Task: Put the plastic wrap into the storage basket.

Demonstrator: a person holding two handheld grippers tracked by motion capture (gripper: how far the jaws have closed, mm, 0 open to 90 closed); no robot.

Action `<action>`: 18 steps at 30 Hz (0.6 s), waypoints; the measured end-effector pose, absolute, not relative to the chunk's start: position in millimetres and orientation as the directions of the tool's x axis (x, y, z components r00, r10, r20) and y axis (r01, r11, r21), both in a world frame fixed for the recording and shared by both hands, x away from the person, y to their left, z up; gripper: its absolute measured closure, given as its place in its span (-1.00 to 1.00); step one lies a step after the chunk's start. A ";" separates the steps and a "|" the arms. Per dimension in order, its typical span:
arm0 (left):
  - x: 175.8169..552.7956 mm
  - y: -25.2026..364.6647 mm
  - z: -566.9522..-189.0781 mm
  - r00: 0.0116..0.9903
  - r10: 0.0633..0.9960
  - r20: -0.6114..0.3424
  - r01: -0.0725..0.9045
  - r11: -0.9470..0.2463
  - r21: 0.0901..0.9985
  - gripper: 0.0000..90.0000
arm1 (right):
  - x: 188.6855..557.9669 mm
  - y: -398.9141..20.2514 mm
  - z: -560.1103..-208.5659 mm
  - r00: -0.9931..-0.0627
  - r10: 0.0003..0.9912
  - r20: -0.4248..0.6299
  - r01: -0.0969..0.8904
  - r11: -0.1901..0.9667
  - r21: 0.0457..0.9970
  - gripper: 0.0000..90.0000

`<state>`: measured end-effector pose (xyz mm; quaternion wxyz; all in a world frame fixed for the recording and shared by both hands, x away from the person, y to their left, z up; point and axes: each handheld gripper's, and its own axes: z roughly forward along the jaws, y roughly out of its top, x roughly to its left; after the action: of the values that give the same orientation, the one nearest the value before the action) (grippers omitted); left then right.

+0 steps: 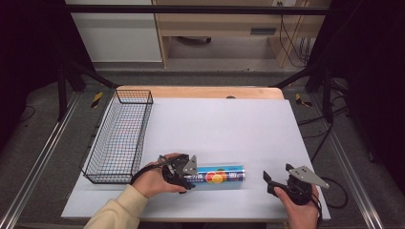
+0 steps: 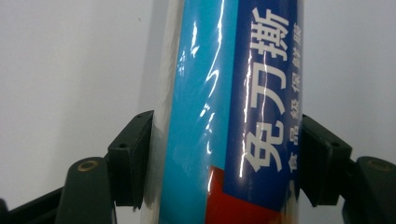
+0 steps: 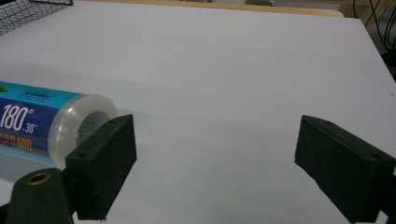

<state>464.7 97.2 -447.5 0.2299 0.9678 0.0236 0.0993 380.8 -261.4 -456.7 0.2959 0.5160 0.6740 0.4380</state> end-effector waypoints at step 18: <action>448.6 99.9 -434.0 0.977 0.100 0.186 -0.005 -0.870 0.493 -0.31 | 378.5 -263.2 -456.4 -0.279 0.959 0.053 0.429 0.075 0.900 -0.71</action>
<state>448.6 99.9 -434.0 0.2538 0.9614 0.0245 0.1033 378.5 -263.2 -456.4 0.3015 0.5193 0.6683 0.4391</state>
